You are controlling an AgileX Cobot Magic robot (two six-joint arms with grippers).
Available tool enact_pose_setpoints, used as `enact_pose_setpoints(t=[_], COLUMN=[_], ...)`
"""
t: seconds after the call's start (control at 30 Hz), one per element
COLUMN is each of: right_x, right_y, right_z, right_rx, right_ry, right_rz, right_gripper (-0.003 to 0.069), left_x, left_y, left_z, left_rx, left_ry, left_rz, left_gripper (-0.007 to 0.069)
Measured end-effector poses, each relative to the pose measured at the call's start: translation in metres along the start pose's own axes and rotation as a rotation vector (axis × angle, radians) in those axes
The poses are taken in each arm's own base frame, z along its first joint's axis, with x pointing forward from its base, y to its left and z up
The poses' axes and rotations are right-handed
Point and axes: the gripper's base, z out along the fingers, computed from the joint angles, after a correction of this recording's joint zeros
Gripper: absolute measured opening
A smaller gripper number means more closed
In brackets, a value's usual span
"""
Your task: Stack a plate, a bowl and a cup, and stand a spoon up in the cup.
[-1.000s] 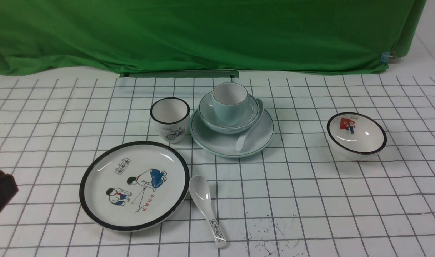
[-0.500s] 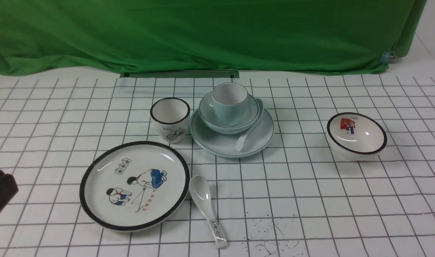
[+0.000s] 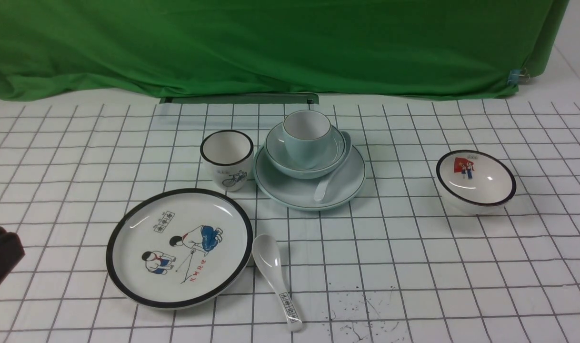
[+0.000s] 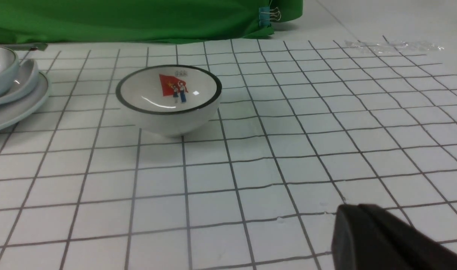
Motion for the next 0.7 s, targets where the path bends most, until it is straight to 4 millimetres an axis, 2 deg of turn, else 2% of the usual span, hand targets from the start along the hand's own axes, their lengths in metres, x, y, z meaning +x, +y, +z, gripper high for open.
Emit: enact_pose_setpoints(t=[0.6, 0.7], right_x=[0.0001, 0.0001], right_y=[0.0000, -0.0001], right_z=[-0.0001, 0.0000], right_rx=[0.000, 0.001], right_ry=[0.000, 0.001], right_rz=[0.000, 0.000], right_gripper=[0.0056, 0.0062], left_x=[-0.0002, 0.0031], left_y=[0.0000, -0.0003], left_z=[0.0000, 0.0026], left_rx=[0.000, -0.004], left_ry=[-0.002, -0.026], left_rz=[0.006, 0.066], left_gripper=[-0.0009, -0.0009])
